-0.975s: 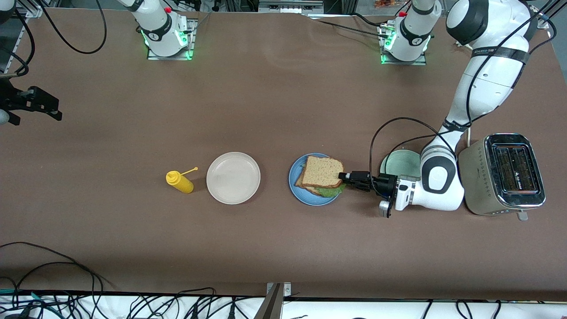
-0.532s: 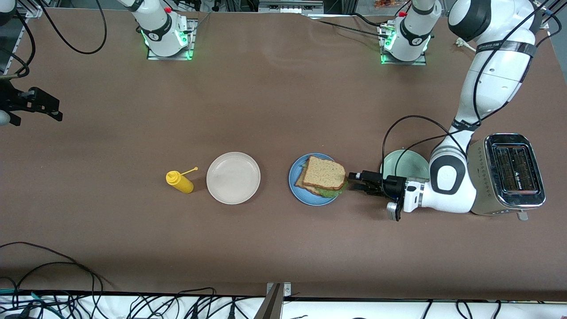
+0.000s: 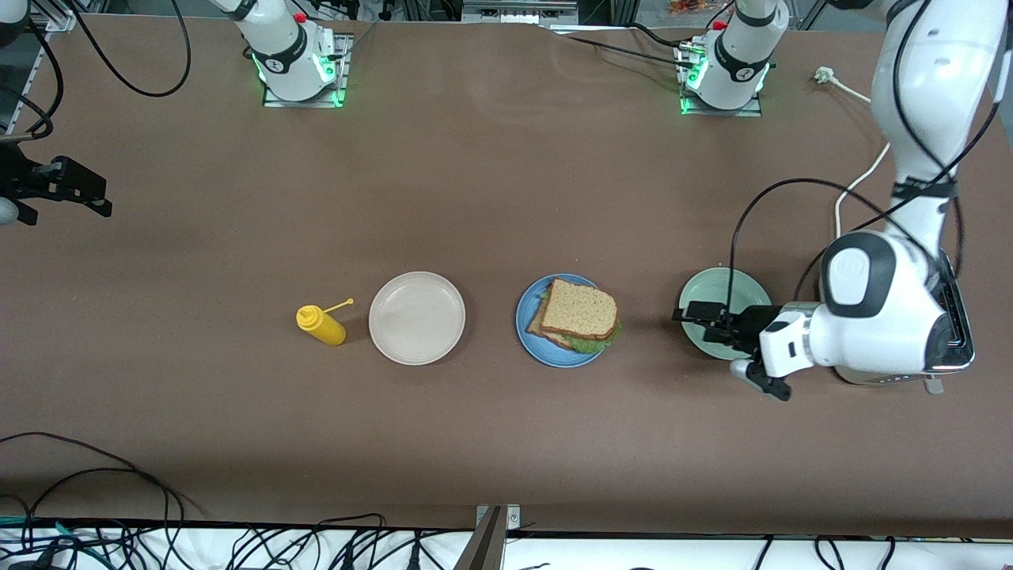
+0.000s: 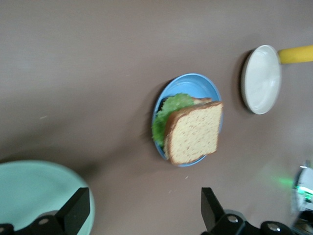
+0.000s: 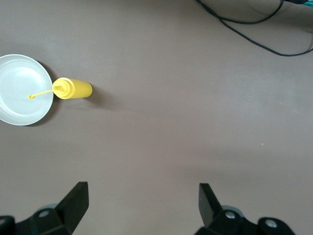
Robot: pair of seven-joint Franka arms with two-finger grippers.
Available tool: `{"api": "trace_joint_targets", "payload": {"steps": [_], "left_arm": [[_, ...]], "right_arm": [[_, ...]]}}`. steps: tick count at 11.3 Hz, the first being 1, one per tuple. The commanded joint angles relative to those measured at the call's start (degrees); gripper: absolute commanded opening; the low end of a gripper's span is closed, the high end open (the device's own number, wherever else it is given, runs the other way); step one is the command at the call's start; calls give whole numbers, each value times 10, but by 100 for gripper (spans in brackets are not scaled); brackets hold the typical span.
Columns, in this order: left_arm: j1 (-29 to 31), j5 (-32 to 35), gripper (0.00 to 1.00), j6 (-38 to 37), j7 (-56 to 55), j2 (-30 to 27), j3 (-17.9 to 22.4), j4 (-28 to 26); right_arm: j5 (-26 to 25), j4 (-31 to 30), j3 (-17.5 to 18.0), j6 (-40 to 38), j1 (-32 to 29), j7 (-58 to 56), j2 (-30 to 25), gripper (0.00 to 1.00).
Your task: Make sandwich in blue plate with both arms
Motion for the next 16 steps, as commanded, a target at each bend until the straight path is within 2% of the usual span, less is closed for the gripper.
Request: {"api": "trace_joint_targets", "payload": {"steps": [1, 3, 5, 6, 7, 8, 9, 11, 13, 16], "left_arm": [[0, 124, 100, -43, -96, -103, 6, -15], [-1, 199, 100, -77, -163, -169, 5, -14], [-1, 236, 100, -110, -208, -230, 5, -14], [-1, 264, 100, -127, -213, -264, 2, -14], [-2, 283, 100, -141, -216, -297, -5, -14], [-4, 276, 100, -165, -223, -316, -7, -14], [-10, 276, 100, -185, -238, -329, -9, -13], [-9, 276, 100, -208, -281, -344, -46, -12], [-10, 277, 100, -230, -283, -347, -60, 0], [-2, 275, 100, -235, -289, -356, -52, 7]], "right_arm": [[-8, 9, -1, -4, 1, 1, 3, 100], [-5, 10, -1, -4, 3, 8, 3, 100], [1, 10, 1, -5, 7, 10, 3, 100], [21, 10, 0, -5, 7, 10, 3, 100], [41, 10, -1, -5, 6, 6, 3, 100], [47, 10, -2, -5, 6, 6, 3, 100], [47, 10, -2, -5, 6, 8, 3, 100], [47, 10, -2, -5, 6, 8, 2, 100], [46, 9, -3, -5, 5, 1, 3, 100], [46, 9, -3, -4, 5, 1, 3, 100]]}}
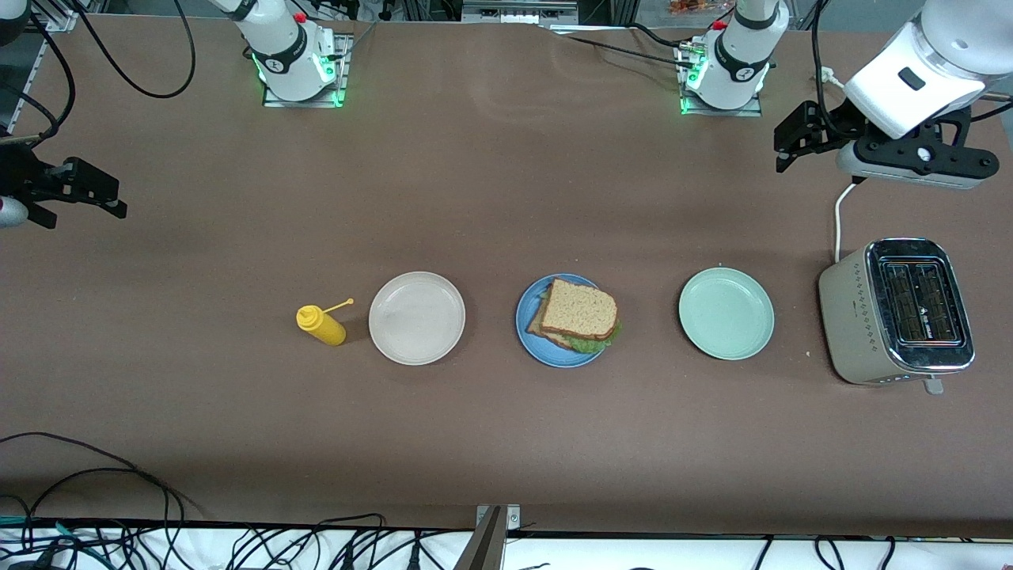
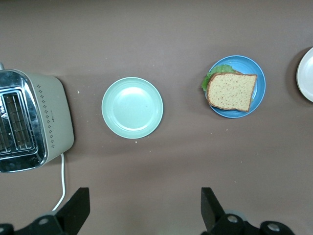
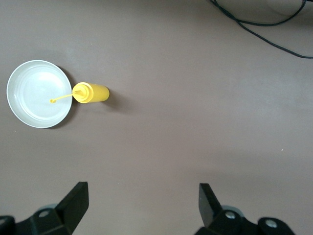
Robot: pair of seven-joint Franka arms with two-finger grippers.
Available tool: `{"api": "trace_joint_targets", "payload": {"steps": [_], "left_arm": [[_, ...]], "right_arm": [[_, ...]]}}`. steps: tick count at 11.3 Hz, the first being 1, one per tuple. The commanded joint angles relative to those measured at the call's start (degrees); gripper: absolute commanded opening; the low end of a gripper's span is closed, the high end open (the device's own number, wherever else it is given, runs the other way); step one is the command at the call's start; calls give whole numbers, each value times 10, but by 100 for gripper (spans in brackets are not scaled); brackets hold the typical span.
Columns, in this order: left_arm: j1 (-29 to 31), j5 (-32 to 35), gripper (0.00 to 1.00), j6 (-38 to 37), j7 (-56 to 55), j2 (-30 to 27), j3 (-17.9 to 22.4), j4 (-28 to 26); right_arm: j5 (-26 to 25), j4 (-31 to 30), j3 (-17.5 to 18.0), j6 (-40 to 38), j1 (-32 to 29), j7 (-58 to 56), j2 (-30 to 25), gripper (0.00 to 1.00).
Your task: Make sandwich in blue plate with both arms
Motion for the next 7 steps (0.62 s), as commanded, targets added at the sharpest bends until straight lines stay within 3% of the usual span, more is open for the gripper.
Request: {"api": "trace_joint_targets", "payload": {"steps": [1, 4, 7], "left_arm": [[11, 11, 100, -11, -23, -18, 7, 6], [66, -45, 100, -8, -35, -19, 7, 7], [66, -45, 100, -7, -35, -19, 5, 7]], "right_arm": [[8, 8, -2, -4, 0, 0, 0, 100], [4, 8, -2, -4, 2, -1, 0, 100], [4, 8, 0, -4, 3, -1, 5, 100]]}}
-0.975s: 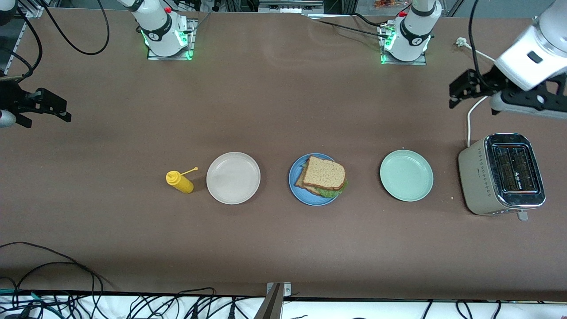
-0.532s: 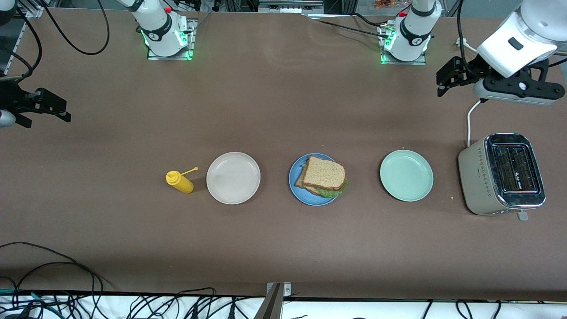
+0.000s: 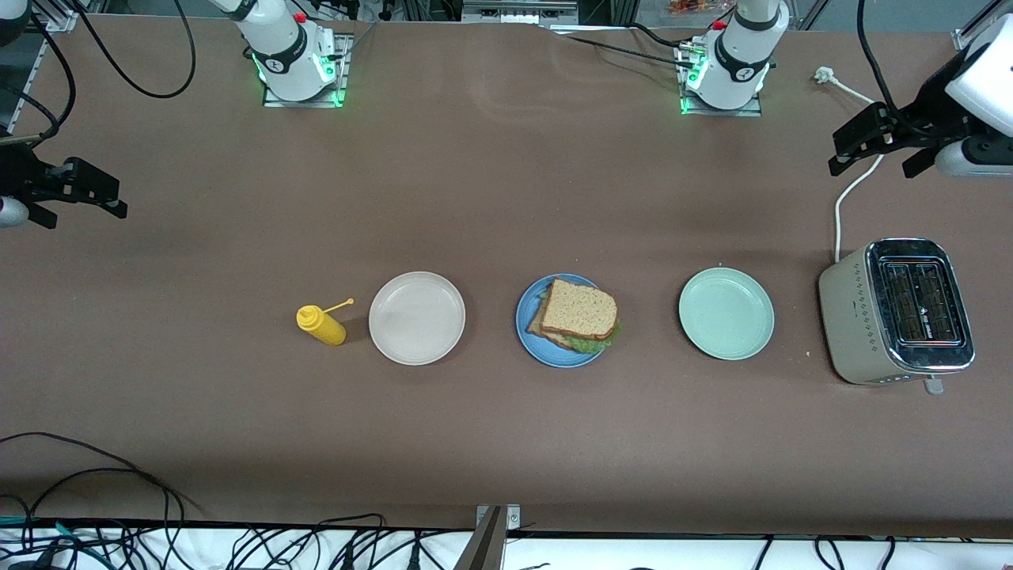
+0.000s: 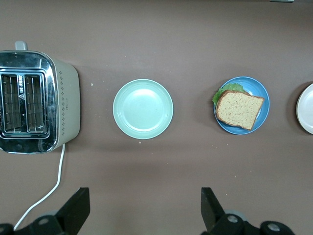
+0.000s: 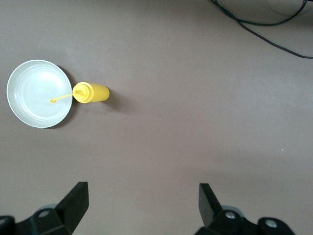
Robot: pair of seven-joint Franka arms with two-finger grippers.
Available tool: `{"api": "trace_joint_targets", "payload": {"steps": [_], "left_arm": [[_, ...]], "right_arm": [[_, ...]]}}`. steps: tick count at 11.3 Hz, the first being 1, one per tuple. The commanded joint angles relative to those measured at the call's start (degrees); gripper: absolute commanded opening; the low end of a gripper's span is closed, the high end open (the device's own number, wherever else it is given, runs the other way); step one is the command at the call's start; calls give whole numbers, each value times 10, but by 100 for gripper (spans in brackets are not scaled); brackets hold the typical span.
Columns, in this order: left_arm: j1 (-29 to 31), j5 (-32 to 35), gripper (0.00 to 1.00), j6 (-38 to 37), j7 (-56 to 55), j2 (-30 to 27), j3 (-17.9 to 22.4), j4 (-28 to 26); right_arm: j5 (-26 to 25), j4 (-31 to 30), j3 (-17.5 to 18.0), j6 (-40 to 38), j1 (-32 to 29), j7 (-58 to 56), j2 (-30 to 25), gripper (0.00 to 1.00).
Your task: Make sandwich in blue plate with both arms
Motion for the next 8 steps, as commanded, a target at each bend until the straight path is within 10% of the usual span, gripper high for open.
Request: {"api": "trace_joint_targets", "payload": {"steps": [1, 6, 8], "left_arm": [[3, -9, 100, -7, -5, -4, -5, 5], [3, -9, 100, -7, -6, -5, -10, 5], [-80, -4, 100, -5, -2, -10, 62, 6]], "right_arm": [[4, 8, -1, -4, 3, -1, 4, 100], [0, 24, -2, -9, 1, 0, 4, 100], [-3, 24, -2, -9, 1, 1, 4, 100]]}}
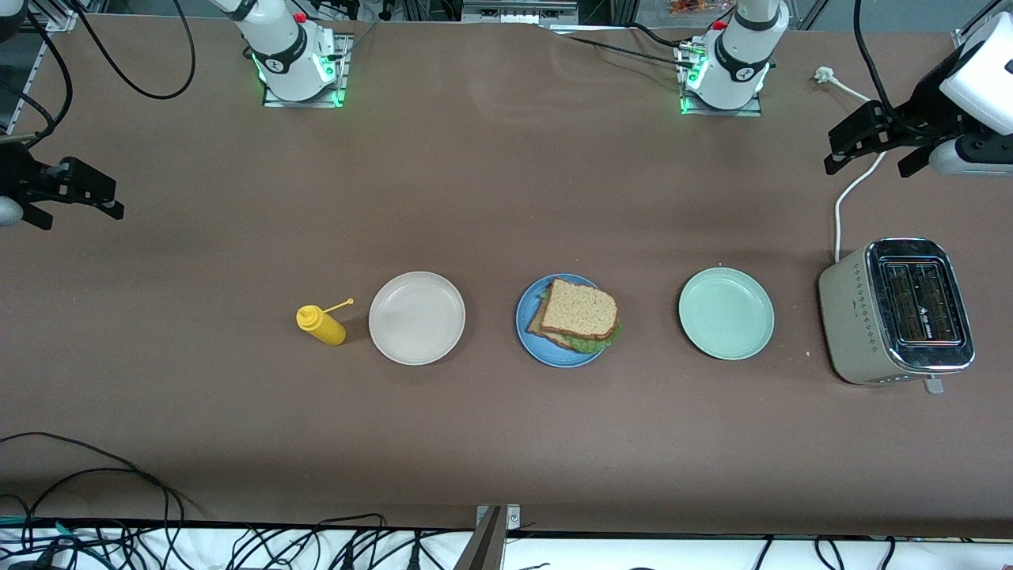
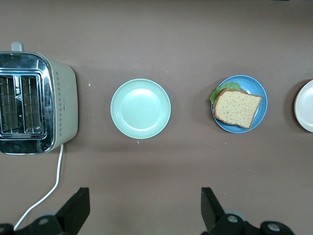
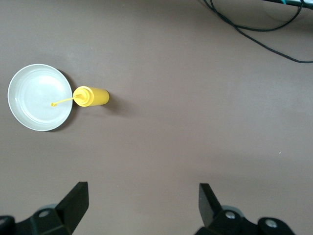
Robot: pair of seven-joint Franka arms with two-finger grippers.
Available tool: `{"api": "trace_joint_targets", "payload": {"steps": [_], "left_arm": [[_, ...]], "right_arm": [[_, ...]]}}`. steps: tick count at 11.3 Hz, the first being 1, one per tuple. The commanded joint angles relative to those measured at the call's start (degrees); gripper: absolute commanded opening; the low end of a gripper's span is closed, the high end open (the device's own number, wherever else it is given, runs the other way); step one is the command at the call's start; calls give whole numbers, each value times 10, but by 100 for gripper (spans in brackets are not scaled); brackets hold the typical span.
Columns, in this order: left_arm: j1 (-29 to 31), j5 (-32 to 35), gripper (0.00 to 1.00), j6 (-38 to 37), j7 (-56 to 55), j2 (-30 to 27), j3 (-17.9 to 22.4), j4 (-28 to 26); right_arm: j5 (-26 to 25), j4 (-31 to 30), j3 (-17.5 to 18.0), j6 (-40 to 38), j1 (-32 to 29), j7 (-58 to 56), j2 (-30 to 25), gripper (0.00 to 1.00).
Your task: Make sandwich in blue plate with both arms
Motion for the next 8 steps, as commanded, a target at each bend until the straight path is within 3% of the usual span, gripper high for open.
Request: {"api": "trace_joint_targets", "payload": {"steps": [1, 4, 8], "left_arm": [[-130, -7, 100, -4, 0, -11, 140, 5], [-168, -2, 100, -1, 1, -31, 171, -19], [-192, 11, 100, 55, 3, -74, 203, -107]], "right_arm": [[-2, 14, -1, -9, 1, 1, 2, 100], [-14, 14, -1, -9, 2, 2, 2, 100], [-14, 18, -2, -13, 2, 4, -2, 100]]}}
